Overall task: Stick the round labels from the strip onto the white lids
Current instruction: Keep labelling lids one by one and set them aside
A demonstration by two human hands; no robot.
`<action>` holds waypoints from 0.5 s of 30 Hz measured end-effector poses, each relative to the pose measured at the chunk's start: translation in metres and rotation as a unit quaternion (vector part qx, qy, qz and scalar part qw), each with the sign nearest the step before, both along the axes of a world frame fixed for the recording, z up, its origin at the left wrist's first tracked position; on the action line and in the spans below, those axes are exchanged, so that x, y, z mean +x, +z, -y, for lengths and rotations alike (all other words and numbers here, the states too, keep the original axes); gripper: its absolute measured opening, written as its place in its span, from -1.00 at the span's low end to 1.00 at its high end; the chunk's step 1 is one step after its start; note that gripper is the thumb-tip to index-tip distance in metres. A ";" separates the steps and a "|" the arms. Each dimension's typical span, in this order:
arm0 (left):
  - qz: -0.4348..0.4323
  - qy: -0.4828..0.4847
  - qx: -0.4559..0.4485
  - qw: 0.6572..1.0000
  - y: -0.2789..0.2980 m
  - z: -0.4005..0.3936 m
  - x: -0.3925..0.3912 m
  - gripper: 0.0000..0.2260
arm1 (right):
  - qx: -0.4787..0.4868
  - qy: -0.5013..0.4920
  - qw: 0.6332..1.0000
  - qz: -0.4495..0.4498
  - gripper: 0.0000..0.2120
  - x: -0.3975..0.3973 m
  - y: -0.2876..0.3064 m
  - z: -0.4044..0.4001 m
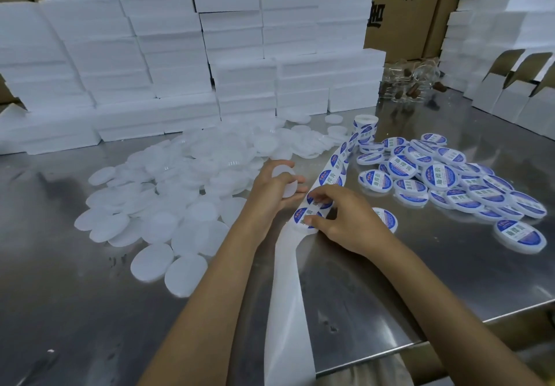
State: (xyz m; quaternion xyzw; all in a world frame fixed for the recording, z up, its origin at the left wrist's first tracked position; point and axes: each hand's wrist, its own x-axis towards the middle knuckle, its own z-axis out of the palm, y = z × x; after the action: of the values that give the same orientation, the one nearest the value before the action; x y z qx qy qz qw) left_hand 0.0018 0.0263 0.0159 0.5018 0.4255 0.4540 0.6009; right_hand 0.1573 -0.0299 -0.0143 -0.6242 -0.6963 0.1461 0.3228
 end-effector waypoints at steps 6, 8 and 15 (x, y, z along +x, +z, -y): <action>-0.001 -0.023 0.000 1.000 -0.001 0.004 0.002 -0.81 | -0.001 0.002 1.000 -0.031 -0.63 -0.006 0.002 0.000; -0.013 -0.029 0.014 0.999 -0.002 0.003 0.001 -0.81 | 0.001 -0.008 0.999 -0.038 -0.68 -0.007 0.002 0.001; -0.055 -0.037 0.030 0.997 -0.003 0.003 -0.001 -0.83 | 0.023 -0.019 0.999 -0.020 -0.82 -0.011 0.002 0.004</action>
State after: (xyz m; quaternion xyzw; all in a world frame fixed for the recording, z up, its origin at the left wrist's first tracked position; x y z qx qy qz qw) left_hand 0.0013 0.0237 0.0125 0.5589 0.4250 0.4155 0.5782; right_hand 0.1463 -0.0339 -0.0127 -0.6265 -0.6809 0.1370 0.3536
